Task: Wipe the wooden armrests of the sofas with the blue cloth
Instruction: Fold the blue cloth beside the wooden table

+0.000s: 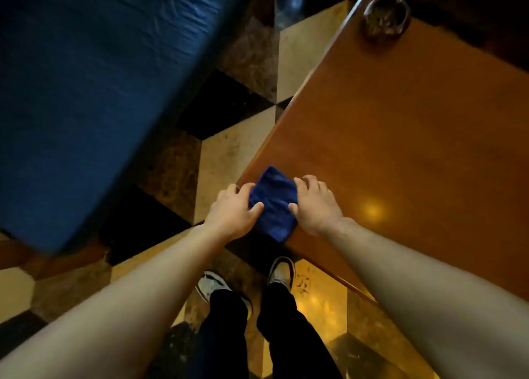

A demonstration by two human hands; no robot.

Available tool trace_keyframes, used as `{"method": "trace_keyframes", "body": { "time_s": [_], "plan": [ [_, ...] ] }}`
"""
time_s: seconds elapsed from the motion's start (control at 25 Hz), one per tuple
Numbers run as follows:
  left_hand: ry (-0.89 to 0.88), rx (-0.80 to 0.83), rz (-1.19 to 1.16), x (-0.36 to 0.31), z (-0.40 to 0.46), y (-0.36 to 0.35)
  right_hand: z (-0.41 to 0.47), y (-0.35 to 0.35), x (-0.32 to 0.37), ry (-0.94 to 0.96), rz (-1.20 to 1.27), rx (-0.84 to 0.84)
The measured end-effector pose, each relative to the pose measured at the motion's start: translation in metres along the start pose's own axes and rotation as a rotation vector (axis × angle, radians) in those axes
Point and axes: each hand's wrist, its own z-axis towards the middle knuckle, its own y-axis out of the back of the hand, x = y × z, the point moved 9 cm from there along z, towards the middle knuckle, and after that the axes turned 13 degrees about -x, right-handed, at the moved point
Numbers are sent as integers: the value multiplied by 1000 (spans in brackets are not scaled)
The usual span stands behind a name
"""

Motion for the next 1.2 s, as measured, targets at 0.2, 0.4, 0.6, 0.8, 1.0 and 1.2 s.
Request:
{"method": "trace_keyframes", "body": {
  "time_s": [0.2,0.4,0.6,0.8,1.0,1.2],
  "plan": [
    [52,-112,-89,7,19,-46,29,-29,-8,-99,0,-164],
    [345,-202,-245,28,13,-55,28,-43,-12,-195,121,-209],
    [438,-113,-433,40,8,-64,24,-45,-8,-299,294,-126],
    [573,-70,-795,79,-13,-46,17,-19,60,-119,441,-72],
    [916,-295,-1458,166,-58,3,4,8,168,-32,552,-2],
    [976,-576,-1734,278,-121,88,-25,18,325,107,613,63]
  ]
}}
